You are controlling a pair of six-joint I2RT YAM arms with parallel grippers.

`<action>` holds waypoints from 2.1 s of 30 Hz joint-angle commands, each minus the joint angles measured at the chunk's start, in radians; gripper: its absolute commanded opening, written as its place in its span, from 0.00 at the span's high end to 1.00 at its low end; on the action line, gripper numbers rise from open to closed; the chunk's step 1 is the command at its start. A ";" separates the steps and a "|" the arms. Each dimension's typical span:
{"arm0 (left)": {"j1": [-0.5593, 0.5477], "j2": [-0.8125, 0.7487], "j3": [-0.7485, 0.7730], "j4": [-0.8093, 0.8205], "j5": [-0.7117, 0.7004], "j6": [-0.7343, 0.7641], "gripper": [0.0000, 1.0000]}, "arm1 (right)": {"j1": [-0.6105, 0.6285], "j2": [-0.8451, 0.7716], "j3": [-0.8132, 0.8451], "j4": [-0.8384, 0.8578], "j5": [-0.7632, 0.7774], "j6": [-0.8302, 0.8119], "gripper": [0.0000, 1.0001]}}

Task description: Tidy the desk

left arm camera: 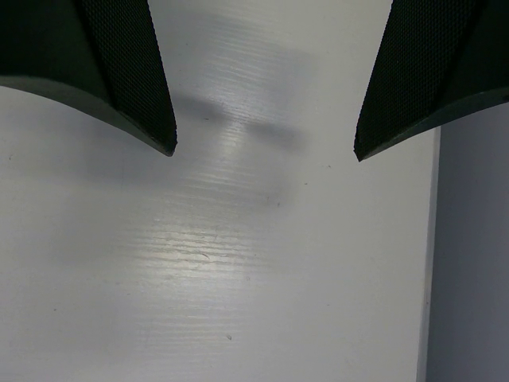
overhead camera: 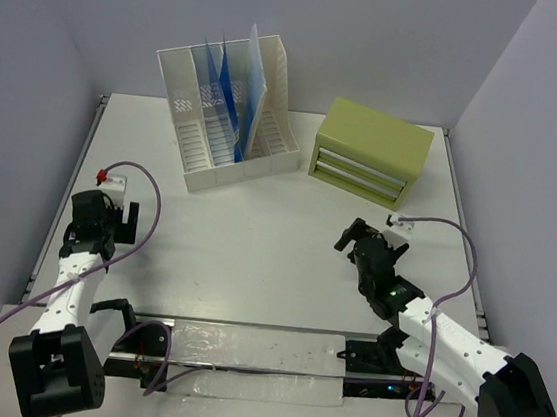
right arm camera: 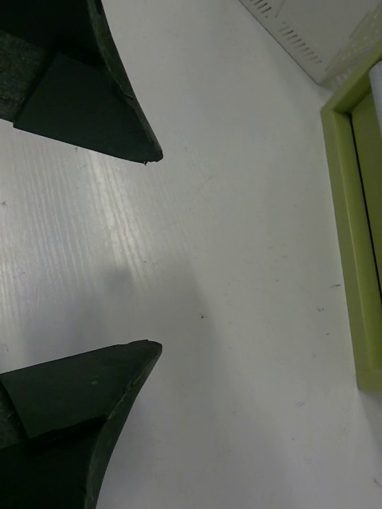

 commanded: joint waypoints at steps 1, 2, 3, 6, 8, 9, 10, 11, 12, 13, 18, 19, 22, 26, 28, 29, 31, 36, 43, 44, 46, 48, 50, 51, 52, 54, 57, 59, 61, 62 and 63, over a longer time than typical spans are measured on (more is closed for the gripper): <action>0.006 0.002 0.020 0.018 0.027 0.000 0.01 | -0.003 0.028 0.038 0.010 0.067 0.042 0.00; 0.005 0.002 0.020 0.017 0.027 0.000 0.01 | -0.003 0.041 0.052 -0.010 0.059 0.038 0.00; 0.005 0.002 0.020 0.017 0.027 0.001 0.01 | -0.003 0.053 0.071 -0.023 0.038 0.024 0.00; 0.005 0.005 0.020 0.017 0.028 0.001 0.01 | 0.000 0.083 0.122 -0.019 -0.089 -0.077 0.07; 0.006 0.010 0.021 0.017 0.028 0.000 0.01 | 0.003 0.095 0.139 0.017 -0.136 -0.119 0.09; 0.005 0.010 0.022 0.018 0.026 -0.001 0.01 | 0.003 0.104 0.149 0.026 -0.158 -0.125 0.09; 0.006 0.010 0.022 0.018 0.024 -0.001 0.01 | 0.005 0.107 0.153 0.041 -0.171 -0.145 0.11; 0.005 0.009 0.021 0.018 0.024 -0.001 0.01 | 0.010 0.107 0.154 0.071 -0.206 -0.174 0.14; 0.005 0.007 0.020 0.018 0.025 -0.001 0.01 | 0.014 0.105 0.154 0.095 -0.252 -0.196 0.17; 0.005 0.007 0.020 0.018 0.026 -0.001 0.01 | 0.019 0.100 0.152 0.124 -0.305 -0.215 0.21; 0.005 0.017 0.024 0.020 0.025 -0.003 0.01 | 0.183 0.178 0.329 0.396 -0.425 -0.421 0.26; 0.005 0.020 0.026 0.020 0.023 -0.003 0.01 | 0.228 0.210 0.379 0.400 -0.399 -0.481 0.26; 0.005 0.015 0.024 0.021 0.020 -0.005 0.01 | 0.291 0.392 0.598 0.432 -0.408 -0.575 0.22; 0.005 0.007 0.021 0.021 0.022 -0.004 0.01 | 0.312 0.589 0.802 0.439 -0.459 -0.620 0.15; 0.005 0.009 0.023 0.021 0.024 -0.003 0.01 | 0.320 0.692 0.922 0.426 -0.460 -0.638 0.12; 0.005 0.011 0.023 0.022 0.024 -0.004 0.01 | 0.321 0.743 0.983 0.423 -0.450 -0.643 0.12; 0.005 0.022 0.026 0.022 0.025 -0.004 0.01 | 0.321 0.825 1.087 0.406 -0.416 -0.643 0.12; 0.006 0.030 0.029 0.024 0.024 -0.005 0.01 | 0.321 1.001 1.303 0.338 -0.236 -0.727 0.16; 0.005 0.014 0.026 0.021 0.029 -0.001 0.01 | 0.313 1.174 1.480 0.303 -0.131 -0.808 0.50; 0.005 0.010 0.025 0.020 0.031 -0.001 0.01 | 0.313 1.181 1.482 0.301 -0.111 -0.803 0.50; 0.005 0.003 0.023 0.020 0.031 -0.001 0.01 | 0.310 1.183 1.463 0.309 -0.086 -0.795 0.49; 0.005 -0.006 0.020 0.017 0.037 0.002 0.01 | 0.308 1.168 1.418 0.340 -0.102 -0.789 0.49; 0.005 -0.004 0.020 0.018 0.040 0.003 0.01 | 0.308 1.150 1.370 0.363 -0.133 -0.786 0.54; 0.006 0.000 0.021 0.017 0.040 0.003 0.01 | 0.307 1.147 1.362 0.367 -0.143 -0.783 0.56; 0.006 0.003 0.023 0.018 0.039 0.002 0.01 | 0.307 1.145 1.361 0.365 -0.145 -0.781 0.59; 0.006 0.008 0.024 0.019 0.034 0.001 0.01 | 0.307 1.145 1.367 0.344 -0.171 -0.777 0.64; 0.005 0.002 0.022 0.019 0.032 0.000 0.01 | 0.309 1.141 1.380 0.313 -0.210 -0.774 0.74; 0.005 -0.004 0.020 0.017 0.036 0.001 0.01 | 0.309 1.132 1.383 0.288 -0.223 -0.766 0.76; 0.005 -0.008 0.020 0.018 0.038 0.002 0.01 | 0.308 1.109 1.370 0.272 -0.232 -0.754 0.61; 0.005 -0.005 0.020 0.017 0.038 0.002 0.01 | 0.309 1.095 1.356 0.276 -0.232 -0.747 0.49; 0.005 -0.002 0.020 0.017 0.037 0.002 0.01 | 0.309 1.083 1.341 0.284 -0.234 -0.740 0.43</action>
